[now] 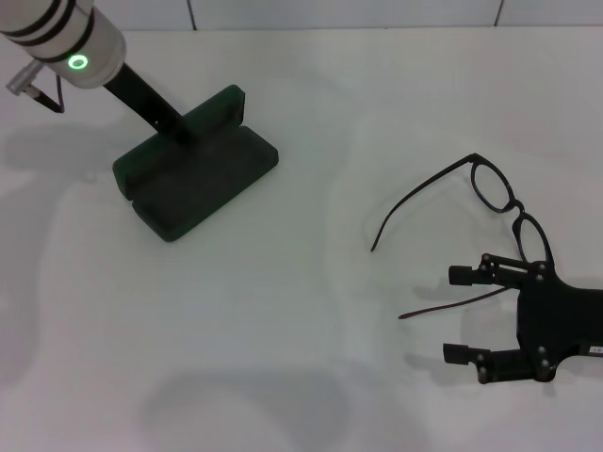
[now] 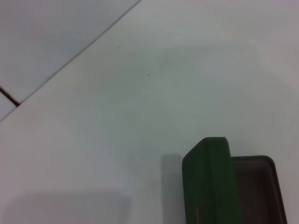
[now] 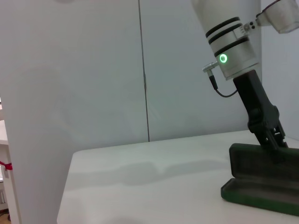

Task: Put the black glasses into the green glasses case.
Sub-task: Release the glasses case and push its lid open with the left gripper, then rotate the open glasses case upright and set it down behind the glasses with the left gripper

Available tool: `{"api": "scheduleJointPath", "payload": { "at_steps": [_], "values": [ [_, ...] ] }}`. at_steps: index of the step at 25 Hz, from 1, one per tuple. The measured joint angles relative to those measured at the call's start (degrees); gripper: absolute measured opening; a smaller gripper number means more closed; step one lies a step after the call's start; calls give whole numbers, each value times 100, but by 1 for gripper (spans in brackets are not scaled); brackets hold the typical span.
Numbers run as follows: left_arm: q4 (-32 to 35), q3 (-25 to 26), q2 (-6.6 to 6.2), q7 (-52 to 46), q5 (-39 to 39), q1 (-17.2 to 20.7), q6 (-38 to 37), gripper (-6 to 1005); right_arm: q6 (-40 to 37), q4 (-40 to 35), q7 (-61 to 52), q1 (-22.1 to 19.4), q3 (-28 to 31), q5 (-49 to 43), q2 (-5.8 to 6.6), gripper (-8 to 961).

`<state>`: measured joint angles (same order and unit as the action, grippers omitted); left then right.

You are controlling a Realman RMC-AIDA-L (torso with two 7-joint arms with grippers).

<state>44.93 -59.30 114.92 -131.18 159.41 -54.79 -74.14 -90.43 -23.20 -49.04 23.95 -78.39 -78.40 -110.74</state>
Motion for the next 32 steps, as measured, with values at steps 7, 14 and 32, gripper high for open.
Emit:
{"api": "scheduleJointPath", "payload": {
  "at_steps": [7, 14, 32],
  "values": [
    [-6, -3, 6, 21, -1, -1, 6, 389, 4, 0, 1, -6, 9, 0, 5, 857],
    [186, -3, 13, 117, -62, 38, -99, 204, 54, 0, 23, -13, 2, 1, -8, 857],
    [1773, -1497, 481, 1597, -1095, 883, -748, 213, 54, 9, 9, -21, 9, 0, -28, 857]
  ]
}}
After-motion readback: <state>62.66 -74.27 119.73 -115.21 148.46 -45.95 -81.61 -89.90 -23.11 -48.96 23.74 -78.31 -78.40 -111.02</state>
